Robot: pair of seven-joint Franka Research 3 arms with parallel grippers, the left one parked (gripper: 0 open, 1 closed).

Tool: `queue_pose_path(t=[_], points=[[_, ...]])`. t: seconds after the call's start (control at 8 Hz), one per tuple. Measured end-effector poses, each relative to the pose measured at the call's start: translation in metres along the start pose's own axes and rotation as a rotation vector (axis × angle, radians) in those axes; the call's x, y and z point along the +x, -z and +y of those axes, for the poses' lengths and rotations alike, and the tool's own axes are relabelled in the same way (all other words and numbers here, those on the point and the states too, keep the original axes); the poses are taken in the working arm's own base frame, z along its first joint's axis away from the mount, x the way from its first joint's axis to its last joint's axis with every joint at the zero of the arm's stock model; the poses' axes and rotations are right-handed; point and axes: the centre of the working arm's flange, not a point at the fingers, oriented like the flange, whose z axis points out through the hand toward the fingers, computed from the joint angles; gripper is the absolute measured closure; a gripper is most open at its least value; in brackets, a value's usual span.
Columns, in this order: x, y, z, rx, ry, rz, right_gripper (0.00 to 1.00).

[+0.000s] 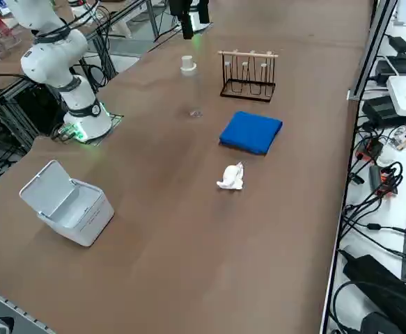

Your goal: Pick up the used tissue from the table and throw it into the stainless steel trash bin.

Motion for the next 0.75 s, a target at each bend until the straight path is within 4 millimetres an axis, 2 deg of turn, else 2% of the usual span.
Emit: queue_pose_path(t=[0.25,0.5,0.75], points=[[0.012,-0.032,0.0,-0.005,0.003,-0.057,0.0],[0.04,-0.083,0.003,-0.005,0.041,-0.081,0.0],[0.07,-0.14,0.022,0.001,0.161,-0.086,0.0]])
